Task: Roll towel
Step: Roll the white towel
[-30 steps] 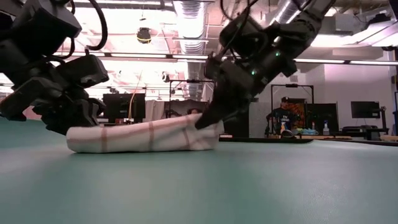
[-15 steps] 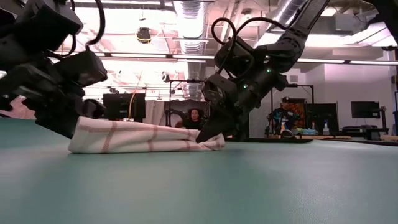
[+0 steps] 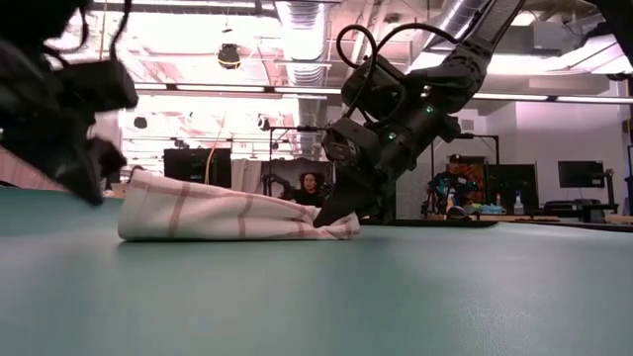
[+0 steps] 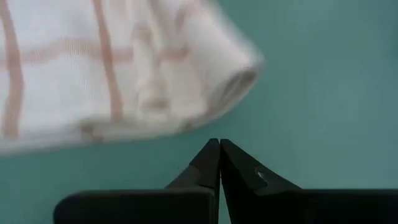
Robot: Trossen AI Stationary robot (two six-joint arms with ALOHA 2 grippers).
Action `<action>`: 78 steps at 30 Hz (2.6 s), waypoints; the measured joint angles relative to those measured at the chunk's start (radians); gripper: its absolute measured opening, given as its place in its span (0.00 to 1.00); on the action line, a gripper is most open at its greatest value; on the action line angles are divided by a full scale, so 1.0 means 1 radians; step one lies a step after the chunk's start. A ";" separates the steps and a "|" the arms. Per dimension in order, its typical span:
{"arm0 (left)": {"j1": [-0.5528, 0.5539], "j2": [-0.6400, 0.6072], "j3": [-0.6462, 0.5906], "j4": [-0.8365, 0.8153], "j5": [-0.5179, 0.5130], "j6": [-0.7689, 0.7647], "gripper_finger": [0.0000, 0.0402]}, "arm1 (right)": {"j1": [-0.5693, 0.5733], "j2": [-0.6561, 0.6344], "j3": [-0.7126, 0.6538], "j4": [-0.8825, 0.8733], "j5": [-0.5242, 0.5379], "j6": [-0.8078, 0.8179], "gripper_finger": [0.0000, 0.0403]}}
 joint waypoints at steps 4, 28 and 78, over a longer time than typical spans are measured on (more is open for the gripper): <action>-0.060 -0.054 0.015 0.081 -0.103 0.093 0.00 | 0.002 0.000 0.000 -0.001 0.002 -0.015 0.08; -0.107 0.423 0.375 -0.167 -0.378 0.503 0.00 | 0.007 0.002 -0.001 0.005 0.002 -0.042 0.08; -0.092 0.421 0.162 -0.118 -0.471 0.241 0.00 | 0.048 -0.208 -0.045 0.139 0.000 -0.528 0.37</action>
